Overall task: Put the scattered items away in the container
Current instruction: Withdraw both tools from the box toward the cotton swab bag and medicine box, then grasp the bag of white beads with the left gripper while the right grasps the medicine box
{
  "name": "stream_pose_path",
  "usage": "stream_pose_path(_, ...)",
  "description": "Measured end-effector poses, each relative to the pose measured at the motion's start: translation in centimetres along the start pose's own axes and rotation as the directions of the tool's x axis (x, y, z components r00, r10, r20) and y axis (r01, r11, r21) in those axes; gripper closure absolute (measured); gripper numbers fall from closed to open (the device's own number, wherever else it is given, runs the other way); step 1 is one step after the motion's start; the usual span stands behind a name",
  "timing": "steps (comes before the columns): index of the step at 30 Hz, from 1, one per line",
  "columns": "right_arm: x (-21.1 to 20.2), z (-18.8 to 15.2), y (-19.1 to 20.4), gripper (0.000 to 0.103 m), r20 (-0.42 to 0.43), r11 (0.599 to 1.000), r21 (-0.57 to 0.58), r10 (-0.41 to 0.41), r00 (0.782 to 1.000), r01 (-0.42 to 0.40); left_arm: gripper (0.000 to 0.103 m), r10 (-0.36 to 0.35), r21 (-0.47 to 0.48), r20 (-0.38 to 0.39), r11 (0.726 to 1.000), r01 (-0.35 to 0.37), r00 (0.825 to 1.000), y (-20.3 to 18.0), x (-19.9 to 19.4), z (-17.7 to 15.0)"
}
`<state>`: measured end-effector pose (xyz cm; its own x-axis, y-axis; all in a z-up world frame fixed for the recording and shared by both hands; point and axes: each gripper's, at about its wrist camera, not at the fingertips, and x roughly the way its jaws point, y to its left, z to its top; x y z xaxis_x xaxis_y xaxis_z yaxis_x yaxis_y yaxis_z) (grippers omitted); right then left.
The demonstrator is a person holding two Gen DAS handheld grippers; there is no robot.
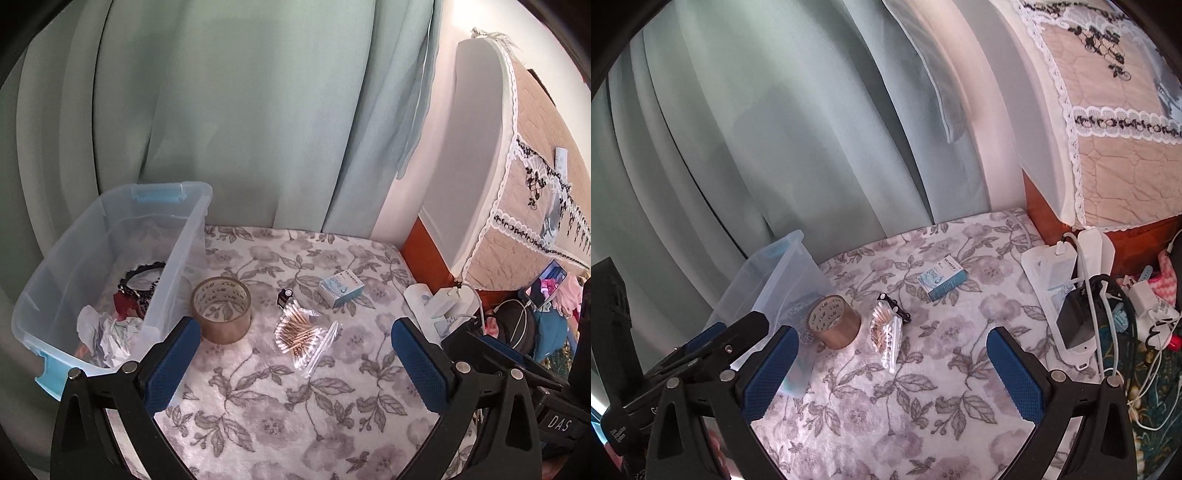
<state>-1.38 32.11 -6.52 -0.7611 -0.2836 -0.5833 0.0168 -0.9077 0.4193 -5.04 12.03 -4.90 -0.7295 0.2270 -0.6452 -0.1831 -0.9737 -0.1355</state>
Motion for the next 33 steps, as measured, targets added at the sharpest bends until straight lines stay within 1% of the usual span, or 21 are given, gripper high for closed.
stream_pose_path(4,2.0,-0.4,-1.2,0.000,-0.061,1.000,0.020,0.004,0.998,-0.003,0.000,-0.028,0.012,-0.042,1.000,0.029,0.999,0.1,2.8,-0.7)
stream_pose_path(7,3.5,-0.5,-2.1,0.000,-0.103,1.000,0.030,-0.004,0.995,0.007,0.000,-0.043,0.007,-0.099,0.999,0.044,0.994,0.2,5.0,-1.4)
stream_pose_path(12,5.9,-0.6,-3.0,0.000,-0.147,0.999,0.012,-0.047,0.988,0.049,0.000,-0.022,0.020,-0.154,0.999,0.025,0.988,0.2,7.8,-2.5)
stream_pose_path(17,8.1,-0.3,-4.0,0.000,-0.169,0.998,0.006,-0.065,0.984,0.067,0.000,-0.016,0.010,-0.216,1.000,0.018,0.976,0.4,10.5,-3.0)
stream_pose_path(22,10.1,0.3,-4.9,0.000,-0.188,0.996,-0.029,-0.094,0.978,0.090,0.000,-0.023,-0.007,-0.249,1.000,0.022,0.968,0.1,12.7,-3.6)
stream_pose_path(25,11.1,0.8,-5.5,0.000,-0.194,0.994,-0.041,-0.107,0.975,0.100,0.001,-0.011,0.014,-0.256,1.000,0.015,0.967,-0.4,14.0,-3.9)
stream_pose_path(31,13.6,1.1,-6.7,0.000,-0.213,0.992,-0.050,-0.126,0.969,0.118,0.015,-0.002,0.030,-0.266,0.999,0.011,0.964,-0.8,16.5,-4.2)
stream_pose_path(33,14.5,1.1,-6.8,0.000,-0.221,0.992,-0.057,-0.121,0.968,0.111,0.026,-0.005,0.018,-0.267,1.000,0.010,0.964,-0.5,17.1,-4.2)
